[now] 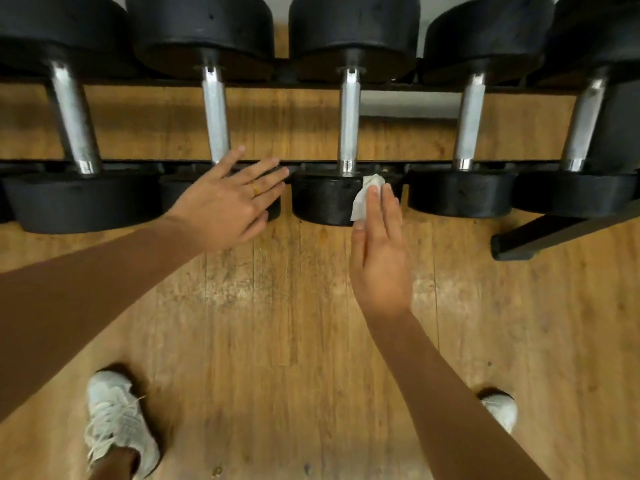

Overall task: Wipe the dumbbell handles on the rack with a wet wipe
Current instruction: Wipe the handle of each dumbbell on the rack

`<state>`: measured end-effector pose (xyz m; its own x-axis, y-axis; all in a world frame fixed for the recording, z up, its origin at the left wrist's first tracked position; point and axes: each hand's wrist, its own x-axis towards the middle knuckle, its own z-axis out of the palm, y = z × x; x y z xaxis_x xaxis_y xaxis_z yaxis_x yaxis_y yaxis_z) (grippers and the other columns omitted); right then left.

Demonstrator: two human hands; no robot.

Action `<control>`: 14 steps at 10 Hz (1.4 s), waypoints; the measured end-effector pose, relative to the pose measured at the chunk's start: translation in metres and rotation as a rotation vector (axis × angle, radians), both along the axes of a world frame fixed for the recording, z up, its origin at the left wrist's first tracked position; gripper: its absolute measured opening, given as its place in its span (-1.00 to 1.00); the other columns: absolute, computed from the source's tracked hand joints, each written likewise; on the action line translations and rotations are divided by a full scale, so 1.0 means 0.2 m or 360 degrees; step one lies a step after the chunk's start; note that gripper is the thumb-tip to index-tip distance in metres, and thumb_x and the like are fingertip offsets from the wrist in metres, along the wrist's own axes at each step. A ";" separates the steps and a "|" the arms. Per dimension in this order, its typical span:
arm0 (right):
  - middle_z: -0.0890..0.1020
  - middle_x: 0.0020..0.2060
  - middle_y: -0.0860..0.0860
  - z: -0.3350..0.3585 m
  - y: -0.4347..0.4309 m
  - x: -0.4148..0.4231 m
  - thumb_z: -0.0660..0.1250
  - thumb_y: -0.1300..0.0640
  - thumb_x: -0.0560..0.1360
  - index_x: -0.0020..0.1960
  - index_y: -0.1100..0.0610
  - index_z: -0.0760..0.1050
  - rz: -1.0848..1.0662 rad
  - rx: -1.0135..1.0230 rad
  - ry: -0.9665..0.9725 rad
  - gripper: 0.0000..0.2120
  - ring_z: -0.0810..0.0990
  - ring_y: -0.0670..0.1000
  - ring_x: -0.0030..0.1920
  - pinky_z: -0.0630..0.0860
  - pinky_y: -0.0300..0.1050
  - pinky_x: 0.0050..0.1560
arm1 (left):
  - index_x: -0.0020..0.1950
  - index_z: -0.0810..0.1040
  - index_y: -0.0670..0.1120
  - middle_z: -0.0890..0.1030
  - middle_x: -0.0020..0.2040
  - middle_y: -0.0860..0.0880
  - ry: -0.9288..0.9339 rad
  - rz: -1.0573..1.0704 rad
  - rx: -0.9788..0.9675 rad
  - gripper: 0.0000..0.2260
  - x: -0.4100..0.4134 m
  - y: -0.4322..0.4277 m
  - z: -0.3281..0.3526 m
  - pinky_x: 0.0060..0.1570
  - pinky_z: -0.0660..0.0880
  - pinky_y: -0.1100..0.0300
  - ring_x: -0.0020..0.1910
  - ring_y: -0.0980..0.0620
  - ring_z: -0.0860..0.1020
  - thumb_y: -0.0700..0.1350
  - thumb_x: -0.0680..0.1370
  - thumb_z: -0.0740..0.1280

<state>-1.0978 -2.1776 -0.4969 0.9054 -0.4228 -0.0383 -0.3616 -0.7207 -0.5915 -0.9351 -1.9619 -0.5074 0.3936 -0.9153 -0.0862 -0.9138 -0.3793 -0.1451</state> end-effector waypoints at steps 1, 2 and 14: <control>0.50 0.37 0.12 0.03 -0.11 0.05 0.18 0.07 0.68 0.42 0.13 0.50 -0.0029 -0.0075 -0.0198 -0.65 0.47 0.11 0.36 0.46 0.02 0.34 | 0.42 0.57 -0.16 0.48 0.50 -0.13 0.0053 -0.0059 0.0109 -0.48 0.03 -0.06 0.01 0.54 0.21 -0.20 0.58 -0.12 0.31 0.04 0.66 0.01; 0.58 0.17 0.08 0.04 -0.14 0.10 0.36 0.12 0.59 0.21 0.14 0.63 -0.0095 -0.0014 -0.0281 -0.78 0.54 0.08 0.17 0.54 -0.04 0.15 | 0.35 0.63 -0.18 0.57 0.41 -0.13 0.0100 -0.0016 -0.0016 -0.54 0.02 -0.05 0.00 0.48 0.33 -0.17 0.53 -0.14 0.40 0.03 0.66 0.10; 0.70 0.01 0.07 -0.08 -0.51 1.04 0.36 0.29 0.58 0.04 0.14 0.61 -0.0505 0.1798 -0.0025 -0.90 0.69 0.07 0.08 0.63 -0.04 0.12 | 0.28 0.68 -0.18 0.65 0.31 -0.12 -0.0038 -0.0097 -0.0283 -0.61 0.01 -0.03 -0.05 0.31 0.51 -0.07 0.37 -0.14 0.56 0.03 0.68 0.20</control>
